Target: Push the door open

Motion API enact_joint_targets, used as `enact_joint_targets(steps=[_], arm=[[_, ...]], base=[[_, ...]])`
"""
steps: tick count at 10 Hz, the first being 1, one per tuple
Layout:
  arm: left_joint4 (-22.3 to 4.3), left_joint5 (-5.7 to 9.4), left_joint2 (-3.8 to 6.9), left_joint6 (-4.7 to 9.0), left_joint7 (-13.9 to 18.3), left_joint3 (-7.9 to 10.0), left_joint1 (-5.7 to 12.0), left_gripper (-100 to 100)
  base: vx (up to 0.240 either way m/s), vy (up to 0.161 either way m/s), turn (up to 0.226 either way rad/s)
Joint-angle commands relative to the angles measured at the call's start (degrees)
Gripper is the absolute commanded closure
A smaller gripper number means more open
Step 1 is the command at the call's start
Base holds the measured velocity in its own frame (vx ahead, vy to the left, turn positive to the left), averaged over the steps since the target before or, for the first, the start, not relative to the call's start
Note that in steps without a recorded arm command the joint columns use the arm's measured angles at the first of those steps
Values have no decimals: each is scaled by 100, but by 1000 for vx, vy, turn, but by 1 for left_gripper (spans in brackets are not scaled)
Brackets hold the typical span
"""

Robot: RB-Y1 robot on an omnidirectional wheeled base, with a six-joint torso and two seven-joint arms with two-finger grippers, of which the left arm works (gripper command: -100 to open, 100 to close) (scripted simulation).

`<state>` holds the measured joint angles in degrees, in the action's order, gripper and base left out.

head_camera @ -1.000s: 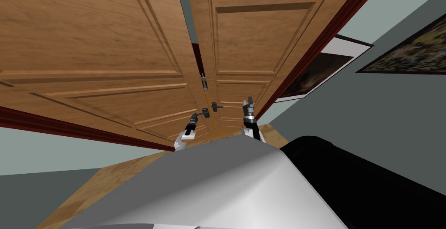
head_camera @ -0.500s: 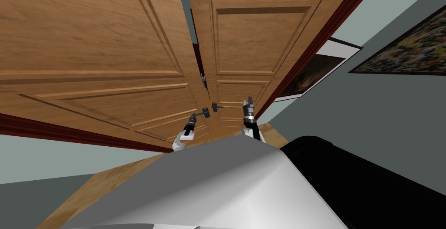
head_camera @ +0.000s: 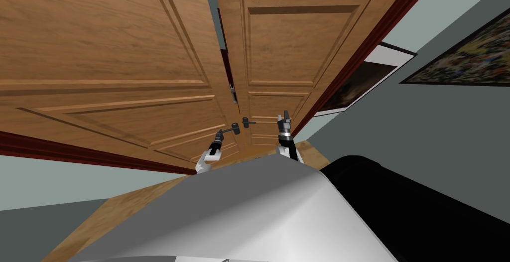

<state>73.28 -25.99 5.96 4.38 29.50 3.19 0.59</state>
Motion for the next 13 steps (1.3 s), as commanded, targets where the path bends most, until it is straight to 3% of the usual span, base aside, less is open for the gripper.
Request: enact_joint_targets(steps=[1,4,5,6,7,9,13], arm=[[-252,-37,-48,32,-66,191,-48,100],[-252,-37,-48,32,-66,191,-48,100],[-80,-26,21,137,-112,85,-100,100],[-86,-15,91,170,-136,85,-151,100],[-31,-53,-13,287,-125,139,-125,-100],[35,-75,-48,396,-121,186,-163,-100],[258,-149,-204,762,-107,342,-290,-100]], base=[[5,5,12],[1,3,4],[6,24,169],[-7,76,259],[-44,-39,116],[-48,-173,40],[-100,-210,91]])
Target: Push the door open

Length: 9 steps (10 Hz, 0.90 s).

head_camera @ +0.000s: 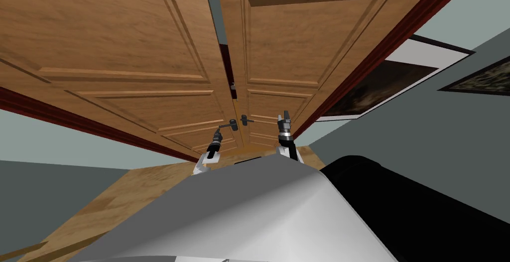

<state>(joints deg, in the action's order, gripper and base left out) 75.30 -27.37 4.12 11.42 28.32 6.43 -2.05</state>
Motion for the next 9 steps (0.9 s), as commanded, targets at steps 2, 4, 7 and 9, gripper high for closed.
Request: enact_joint_targets(steps=[2,4,7,9], arm=[[169,-48,-125,244,18,97,-90,-100],[265,-80,-231,402,24,164,-145,-100],[327,-99,-309,490,35,207,-170,-100],[195,-51,-252,506,-118,512,-28,-100]], base=[[-95,-186,89],[-97,-165,71],[-93,-149,59],[27,29,-182]])
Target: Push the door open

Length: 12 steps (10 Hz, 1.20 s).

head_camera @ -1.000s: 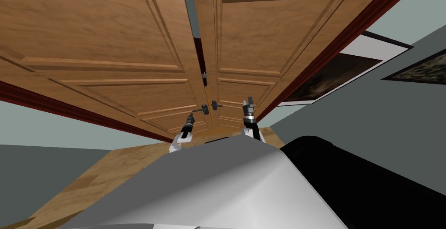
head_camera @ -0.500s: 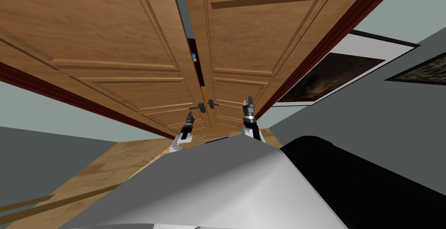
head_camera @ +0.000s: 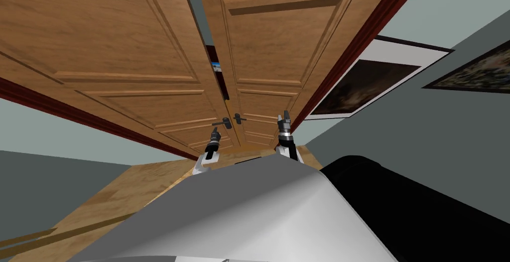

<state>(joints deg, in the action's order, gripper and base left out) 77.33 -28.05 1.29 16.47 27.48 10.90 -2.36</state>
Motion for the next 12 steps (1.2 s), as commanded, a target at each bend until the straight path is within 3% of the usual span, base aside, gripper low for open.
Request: enact_joint_targets(steps=[1,4,7,10,12], arm=[[-58,35,40,2,-91,176,57,-100],[-231,96,30,5,-285,555,246,-100],[-414,160,-52,9,-489,947,452,-100],[-575,214,-194,15,-669,1276,640,-100],[-706,251,-395,25,-812,1496,820,-100]], base=[[56,60,-119],[61,67,-165],[53,56,-166],[54,40,-170],[83,3,-234]])
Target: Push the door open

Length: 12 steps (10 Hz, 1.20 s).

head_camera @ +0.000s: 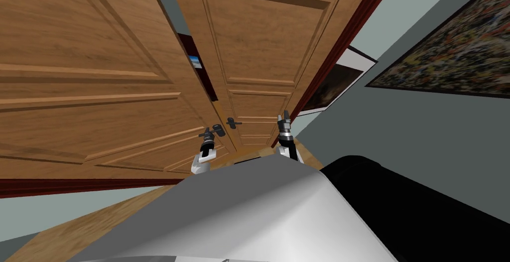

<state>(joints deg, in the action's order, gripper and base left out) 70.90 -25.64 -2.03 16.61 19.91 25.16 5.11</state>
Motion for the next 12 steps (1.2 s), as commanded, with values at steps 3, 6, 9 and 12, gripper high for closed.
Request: enact_joint_targets(steps=[3,6,9,12], arm=[[0,0,0,0,0,0,0,100],[0,0,0,0,0,0,0,100],[-119,53,112,82,-186,282,113,100],[-196,90,183,144,-318,478,194,100]], base=[[6,-2,2],[-3,1,-3],[-4,32,-60],[7,57,-45]])
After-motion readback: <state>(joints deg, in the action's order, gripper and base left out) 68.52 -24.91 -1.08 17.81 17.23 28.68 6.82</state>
